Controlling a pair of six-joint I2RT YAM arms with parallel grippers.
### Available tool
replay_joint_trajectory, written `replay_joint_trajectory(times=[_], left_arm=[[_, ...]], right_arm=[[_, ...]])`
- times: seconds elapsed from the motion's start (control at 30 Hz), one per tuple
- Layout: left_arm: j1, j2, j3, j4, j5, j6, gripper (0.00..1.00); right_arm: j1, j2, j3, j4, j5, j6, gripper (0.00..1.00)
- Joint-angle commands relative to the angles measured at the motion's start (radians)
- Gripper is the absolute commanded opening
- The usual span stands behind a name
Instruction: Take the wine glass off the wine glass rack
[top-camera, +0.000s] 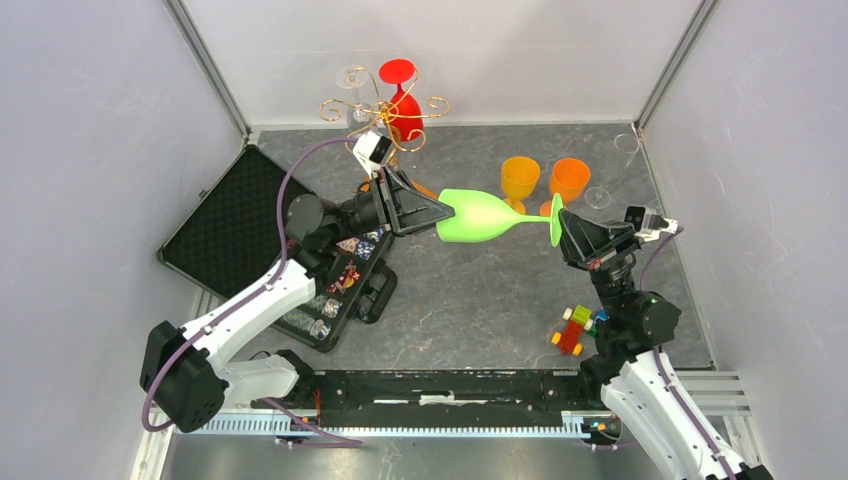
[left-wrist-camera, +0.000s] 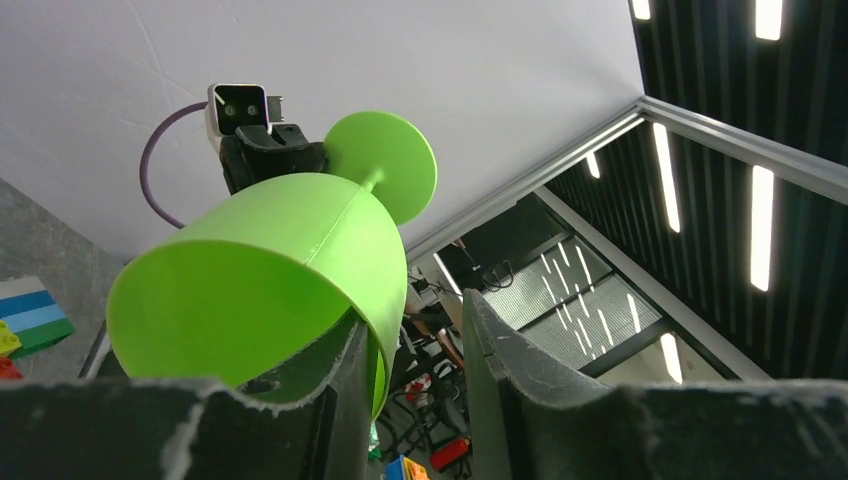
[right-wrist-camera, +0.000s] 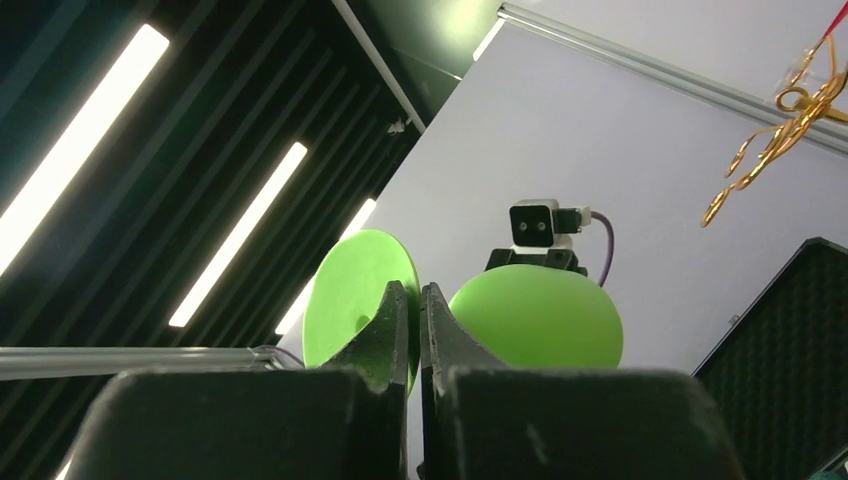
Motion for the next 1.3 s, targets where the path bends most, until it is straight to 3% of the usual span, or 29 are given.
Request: replay_joint_trajectory(times=[0.0,0.1,0.23,0.4,0.47,0.6,0.7,0.83,0.97,1.1,1.27], left_arm=[[-0.007,-0.039,0.064,-0.017,0.057,0.086,0.38],[-0.007,-0.029,0.07,-0.039,0.071,0.102,0.35],[-0.007,-0.014,0.073,-0.054,0.074,0.119,0.24],[-0.007,-0.012,0.082,-0.073,0.068,0.146,0.02],[-0.007,-0.016,0.084,-0.09,0.065,0.167,0.02],[-0.007,-0.04,0.099,-0.191,0.053,0.255,0.02],[-0.007,-0.064,0.127,-0.338,0.033,0.386,0.02],[-0.007,-0.09,0.171,-0.565,-0.016,0.562,0.02],[-0.007,-0.088,0.23,-0.781,-0.066,0.725,0.02],[-0.007,-0.081,0.32,-1.103,-0.208,0.905,0.02],[-0.024,-0.03,0.402,-1.326,-0.347,1.042,0.02]], right_arm=[[-0.001,0.032,-0.028,-0.027,0.045,-0.039,0.0],[-0.002,0.056,-0.033,0.011,0.032,-0.027,0.0],[-0.001,0.063,-0.035,0.019,0.028,-0.027,0.0],[-0.002,0.065,-0.04,0.021,0.025,-0.033,0.0],[-0.001,0.067,-0.039,0.014,0.024,-0.04,0.0],[-0.001,0.075,-0.029,-0.015,0.014,-0.08,0.2],[-0.002,0.07,-0.001,-0.125,0.008,-0.147,0.47],[-0.002,0.055,0.026,-0.251,0.049,-0.277,0.68],[-0.001,0.026,0.065,-0.457,0.137,-0.439,0.75],[-0.001,0.003,0.153,-0.7,0.278,-0.68,0.76],[-0.002,-0.006,0.253,-0.908,0.431,-0.93,0.76]])
